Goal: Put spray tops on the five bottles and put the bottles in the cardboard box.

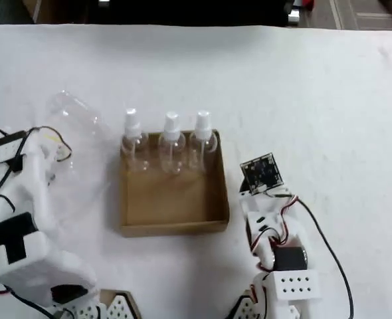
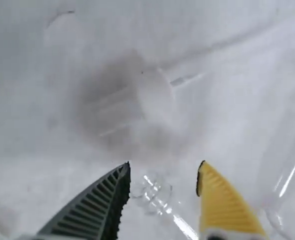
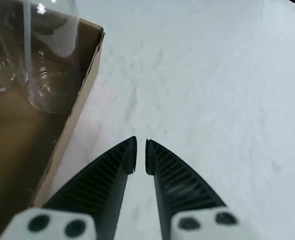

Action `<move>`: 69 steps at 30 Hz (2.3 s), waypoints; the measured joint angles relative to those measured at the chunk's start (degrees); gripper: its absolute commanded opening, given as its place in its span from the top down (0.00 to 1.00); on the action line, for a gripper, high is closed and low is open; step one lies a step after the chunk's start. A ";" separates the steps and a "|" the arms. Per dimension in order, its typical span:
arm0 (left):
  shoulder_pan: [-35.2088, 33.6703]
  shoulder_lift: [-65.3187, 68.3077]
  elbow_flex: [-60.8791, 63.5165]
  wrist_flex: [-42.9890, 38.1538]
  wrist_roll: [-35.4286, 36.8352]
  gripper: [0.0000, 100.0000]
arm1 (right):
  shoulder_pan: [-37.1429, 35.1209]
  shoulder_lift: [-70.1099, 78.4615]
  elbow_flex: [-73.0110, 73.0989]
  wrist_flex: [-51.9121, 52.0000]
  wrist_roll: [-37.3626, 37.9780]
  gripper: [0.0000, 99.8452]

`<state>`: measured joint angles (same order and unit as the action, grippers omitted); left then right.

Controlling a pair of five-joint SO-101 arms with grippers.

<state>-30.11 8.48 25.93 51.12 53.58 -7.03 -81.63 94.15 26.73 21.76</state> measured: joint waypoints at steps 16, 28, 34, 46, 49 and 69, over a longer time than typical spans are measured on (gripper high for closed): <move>0.00 0.09 -12.75 22.95 0.18 0.79 | -0.79 0.00 0.00 0.00 0.18 0.98; 0.00 10.29 -15.47 16.97 0.09 0.79 | -1.14 0.00 0.00 0.00 0.18 0.98; 1.05 10.64 -15.82 17.05 0.09 0.79 | -1.14 0.00 0.00 0.00 0.18 0.98; -8.79 10.73 -54.59 38.86 -41.23 0.79 | -1.14 0.00 0.00 0.00 0.18 0.98; -4.31 10.73 -66.90 42.29 -55.03 0.79 | -1.05 0.00 0.00 0.00 0.18 0.98; 12.22 37.71 -68.84 2.02 -50.11 0.79 | -1.14 0.00 0.53 -0.35 0.44 0.98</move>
<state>-17.89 46.20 -42.90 53.14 3.47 -8.18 -81.63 94.68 26.37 22.20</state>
